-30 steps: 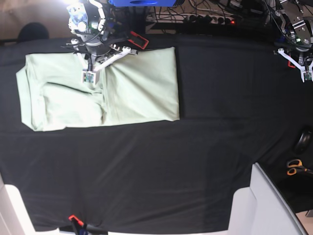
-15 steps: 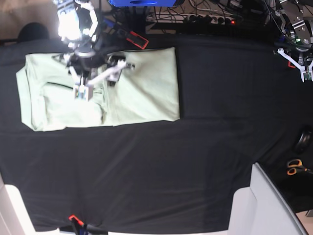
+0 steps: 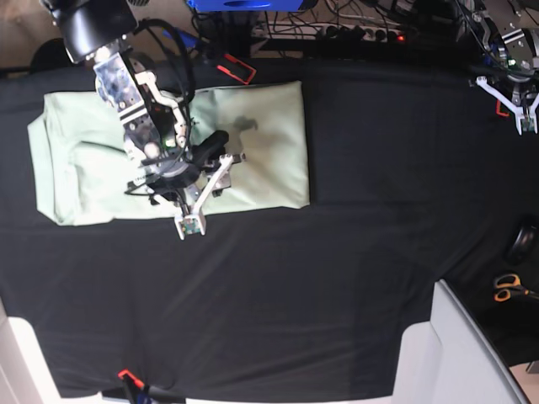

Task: Fold the T-shirt properly
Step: 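Grasp the shirt's end with the right gripper and pull it outward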

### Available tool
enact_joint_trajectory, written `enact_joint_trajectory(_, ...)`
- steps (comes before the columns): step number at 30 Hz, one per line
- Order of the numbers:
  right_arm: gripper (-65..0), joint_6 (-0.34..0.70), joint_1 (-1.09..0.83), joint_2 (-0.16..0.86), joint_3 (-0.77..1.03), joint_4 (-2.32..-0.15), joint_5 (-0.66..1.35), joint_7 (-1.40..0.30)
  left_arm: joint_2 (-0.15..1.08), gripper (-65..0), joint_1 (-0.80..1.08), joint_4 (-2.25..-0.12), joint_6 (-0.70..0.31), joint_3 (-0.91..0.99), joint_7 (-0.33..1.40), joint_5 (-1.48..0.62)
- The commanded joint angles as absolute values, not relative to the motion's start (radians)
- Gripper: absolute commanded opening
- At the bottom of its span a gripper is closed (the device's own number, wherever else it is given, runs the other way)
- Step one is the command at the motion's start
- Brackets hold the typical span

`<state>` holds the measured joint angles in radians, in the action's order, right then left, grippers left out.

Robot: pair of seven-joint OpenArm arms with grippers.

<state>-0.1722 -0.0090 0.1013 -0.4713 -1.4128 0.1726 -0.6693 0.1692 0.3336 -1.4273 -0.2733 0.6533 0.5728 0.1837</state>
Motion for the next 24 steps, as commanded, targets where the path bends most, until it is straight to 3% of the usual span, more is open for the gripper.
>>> enact_joint_trajectory(1, -30.8, -0.171, 0.019, 0.101, -0.467, -1.419, 0.168, -0.636, 0.186, -65.0, 0.332, -1.443, -0.263, 0.659, 0.556, 0.189)
enact_joint_trajectory(19, -31.2, -0.166, 0.111, 0.101, -0.472, -1.257, 0.168, -0.596, 0.185, -65.0, 0.331, -1.442, -0.263, 0.659, 0.556, 0.188)
enact_joint_trajectory(22, -36.1, -0.166, 0.111, 0.101, -0.469, -1.257, 0.168, -0.596, 0.185, -65.0, 0.331, -1.442, -0.263, 0.659, 0.556, 0.186)
enact_joint_trajectory(24, -44.1, -0.166, 0.111, 0.099, -0.466, -1.257, 0.168, -0.598, 0.185, -65.0, 0.331, -1.442, -0.263, 0.659, 0.556, 0.186)
